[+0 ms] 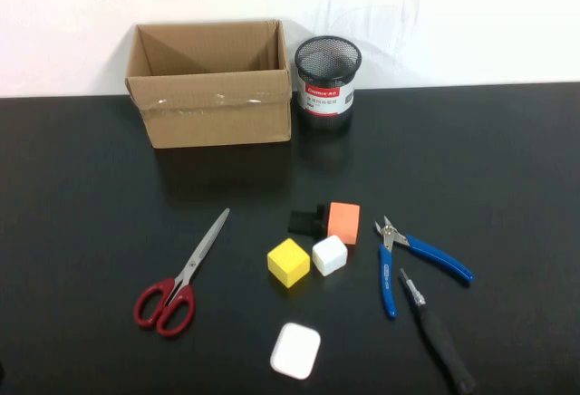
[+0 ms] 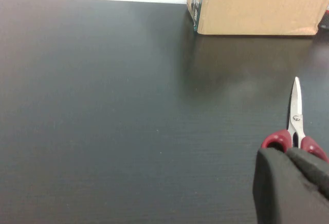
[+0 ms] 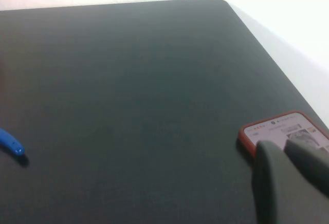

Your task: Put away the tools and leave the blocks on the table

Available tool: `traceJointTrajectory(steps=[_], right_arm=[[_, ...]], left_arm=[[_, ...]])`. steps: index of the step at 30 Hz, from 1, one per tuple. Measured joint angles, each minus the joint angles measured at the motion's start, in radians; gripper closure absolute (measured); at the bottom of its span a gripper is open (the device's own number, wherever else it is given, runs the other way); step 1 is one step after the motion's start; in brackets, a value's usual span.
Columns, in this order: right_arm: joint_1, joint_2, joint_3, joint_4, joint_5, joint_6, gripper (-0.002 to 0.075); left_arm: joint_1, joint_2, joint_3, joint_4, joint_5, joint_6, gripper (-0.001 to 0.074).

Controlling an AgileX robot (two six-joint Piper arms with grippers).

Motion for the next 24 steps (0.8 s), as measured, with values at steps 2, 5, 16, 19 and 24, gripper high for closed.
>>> traceJointTrajectory(steps=[2, 5, 16, 19, 24], right_arm=[[0.0, 0.0, 0.0, 0.0, 0.0, 0.0, 0.0733], [0.0, 0.0, 0.0, 0.0, 0.0, 0.0, 0.0733], [0.0, 0.0, 0.0, -0.069, 0.0, -0.014, 0.0733], [0.0, 0.0, 0.0, -0.082, 0.002, -0.015, 0.0733], [0.0, 0.0, 0.0, -0.082, 0.0, -0.015, 0.0733]], left_arm=[[0.0, 0.0, 0.0, 0.0, 0.0, 0.0, 0.0739], [0.0, 0.0, 0.0, 0.0, 0.0, 0.0, 0.0739], [0.0, 0.0, 0.0, 0.0, 0.0, 0.0, 0.0739], [0.0, 0.0, 0.0, 0.0, 0.0, 0.0, 0.0739], [0.0, 0.0, 0.0, 0.0, 0.0, 0.0, 0.0739]])
